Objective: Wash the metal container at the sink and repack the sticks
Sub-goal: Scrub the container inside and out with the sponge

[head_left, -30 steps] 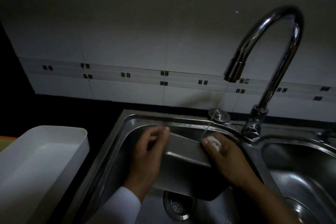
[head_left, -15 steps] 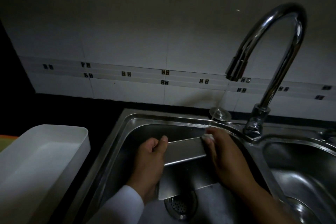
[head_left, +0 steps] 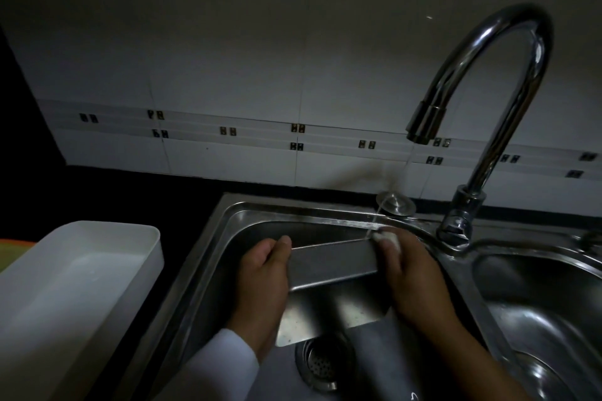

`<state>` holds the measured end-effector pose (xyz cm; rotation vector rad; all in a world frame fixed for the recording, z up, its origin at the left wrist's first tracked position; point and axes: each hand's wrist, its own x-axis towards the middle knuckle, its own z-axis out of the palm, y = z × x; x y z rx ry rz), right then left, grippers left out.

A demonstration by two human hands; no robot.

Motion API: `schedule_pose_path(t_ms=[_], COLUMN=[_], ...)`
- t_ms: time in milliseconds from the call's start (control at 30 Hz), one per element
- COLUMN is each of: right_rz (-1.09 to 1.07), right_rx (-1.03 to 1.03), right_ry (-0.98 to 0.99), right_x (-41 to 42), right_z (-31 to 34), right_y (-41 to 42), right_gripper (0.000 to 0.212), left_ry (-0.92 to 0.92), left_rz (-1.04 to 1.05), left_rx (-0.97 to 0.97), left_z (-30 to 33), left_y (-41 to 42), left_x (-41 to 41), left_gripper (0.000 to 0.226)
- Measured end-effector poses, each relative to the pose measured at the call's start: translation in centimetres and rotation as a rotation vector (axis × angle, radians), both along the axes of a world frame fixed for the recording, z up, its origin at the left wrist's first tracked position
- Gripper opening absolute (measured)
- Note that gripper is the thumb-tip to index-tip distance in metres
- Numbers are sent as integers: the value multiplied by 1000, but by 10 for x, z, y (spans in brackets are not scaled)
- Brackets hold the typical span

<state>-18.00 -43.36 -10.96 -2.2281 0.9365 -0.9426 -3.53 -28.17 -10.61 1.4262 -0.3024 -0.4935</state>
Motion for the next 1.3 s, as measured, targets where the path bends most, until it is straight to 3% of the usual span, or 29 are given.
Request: schedule_pose_path(t_ms=[133, 200, 300, 467, 533, 667, 733, 867, 967, 1100, 1200, 1300], right_rz=[-42, -40, -42, -172, -208, -98, -32, 117, 400, 671, 583, 330], right_rx=[545, 736, 765, 804, 702, 172, 15, -132, -209, -324, -360, -309], right_ry=[-142, -243, -241, -346, -259, -66, -45, 57, 243, 399, 372, 324], right_x=[-15, -13, -2, -9, -13, -8, -6, 0, 9, 17, 11, 2], right_z=[7, 12, 12, 14, 14, 3, 3, 4, 6, 25, 24, 14], right_y=[-12, -10, -9, -14, -12, -8, -6, 5, 36, 76, 68, 43], right_gripper=[43, 34, 27, 18, 27, 31, 28, 36, 50, 52, 48, 43], left_ry=[218, 378, 549, 578, 544, 541, 548, 567, 624, 641, 659, 670], left_rz=[72, 87, 104, 44, 13, 5, 15, 20, -1, 35, 114, 173], left_rx=[-37, -45, -19, 5, 38, 109, 118, 97, 62, 29, -6, 3], left_z=[6, 5, -3, 3, 5, 9, 11, 5, 0, -1, 3, 2], left_y=[2, 3, 6, 5, 3, 6, 7, 5, 2, 6, 6, 4], left_x=[15, 20, 21, 15, 11, 4, 5, 4, -1, 0, 5, 11], left_gripper=[29, 27, 35, 46, 44, 31, 30, 32, 35, 29, 29, 26])
